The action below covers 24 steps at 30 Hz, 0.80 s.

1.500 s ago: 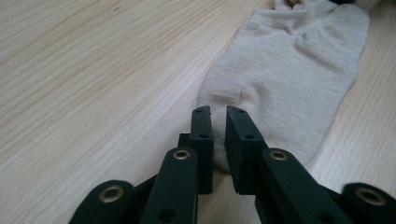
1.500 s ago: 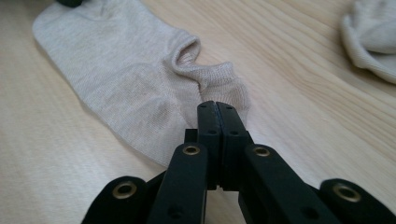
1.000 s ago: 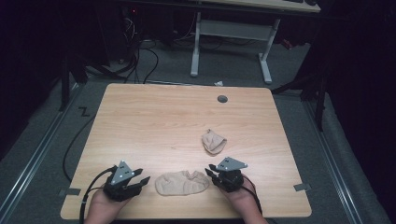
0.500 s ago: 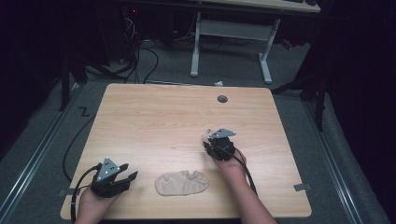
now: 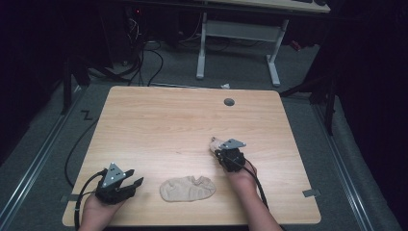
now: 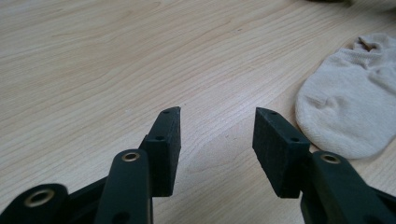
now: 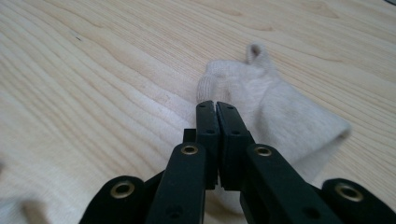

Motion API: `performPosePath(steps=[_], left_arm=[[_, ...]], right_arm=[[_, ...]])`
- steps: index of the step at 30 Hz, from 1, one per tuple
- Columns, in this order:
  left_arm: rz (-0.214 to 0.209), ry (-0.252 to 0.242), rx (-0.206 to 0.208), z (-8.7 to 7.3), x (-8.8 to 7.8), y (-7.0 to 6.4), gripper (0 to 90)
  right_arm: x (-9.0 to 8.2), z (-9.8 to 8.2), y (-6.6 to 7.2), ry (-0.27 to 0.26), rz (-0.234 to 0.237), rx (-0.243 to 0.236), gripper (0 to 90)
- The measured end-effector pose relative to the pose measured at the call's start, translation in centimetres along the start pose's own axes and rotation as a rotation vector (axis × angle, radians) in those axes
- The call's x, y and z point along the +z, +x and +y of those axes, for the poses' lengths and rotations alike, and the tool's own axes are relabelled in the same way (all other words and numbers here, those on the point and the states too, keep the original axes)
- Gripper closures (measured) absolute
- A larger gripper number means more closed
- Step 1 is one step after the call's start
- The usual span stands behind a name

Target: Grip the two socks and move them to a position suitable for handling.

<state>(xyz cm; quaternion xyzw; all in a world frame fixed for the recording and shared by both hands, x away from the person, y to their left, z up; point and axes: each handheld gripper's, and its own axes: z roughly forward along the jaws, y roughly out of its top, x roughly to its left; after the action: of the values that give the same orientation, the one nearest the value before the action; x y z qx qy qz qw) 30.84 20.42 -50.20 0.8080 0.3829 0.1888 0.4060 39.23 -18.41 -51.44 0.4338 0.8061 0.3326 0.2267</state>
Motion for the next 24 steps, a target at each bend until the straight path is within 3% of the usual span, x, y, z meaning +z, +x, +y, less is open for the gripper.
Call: performPosePath(steps=[8, 12, 24], left_arm=[[-0.008, 0.007, 0.010, 0.0, 0.3, -0.4, 52.5], [-0.007, 0.005, 0.009, 0.1, 0.3, -0.4, 52.6], [-0.013, -0.027, 0.012, 0.2, -0.3, -0.3, 52.5]], right_arm=[[-3.9, -1.5, 0.9, -0.073, 0.035, 0.017, 88.6], [-4.6, -1.7, 1.6, -0.088, 0.049, -0.002, 88.5], [-3.7, -0.7, 3.4, -0.081, 0.079, -0.020, 88.5]])
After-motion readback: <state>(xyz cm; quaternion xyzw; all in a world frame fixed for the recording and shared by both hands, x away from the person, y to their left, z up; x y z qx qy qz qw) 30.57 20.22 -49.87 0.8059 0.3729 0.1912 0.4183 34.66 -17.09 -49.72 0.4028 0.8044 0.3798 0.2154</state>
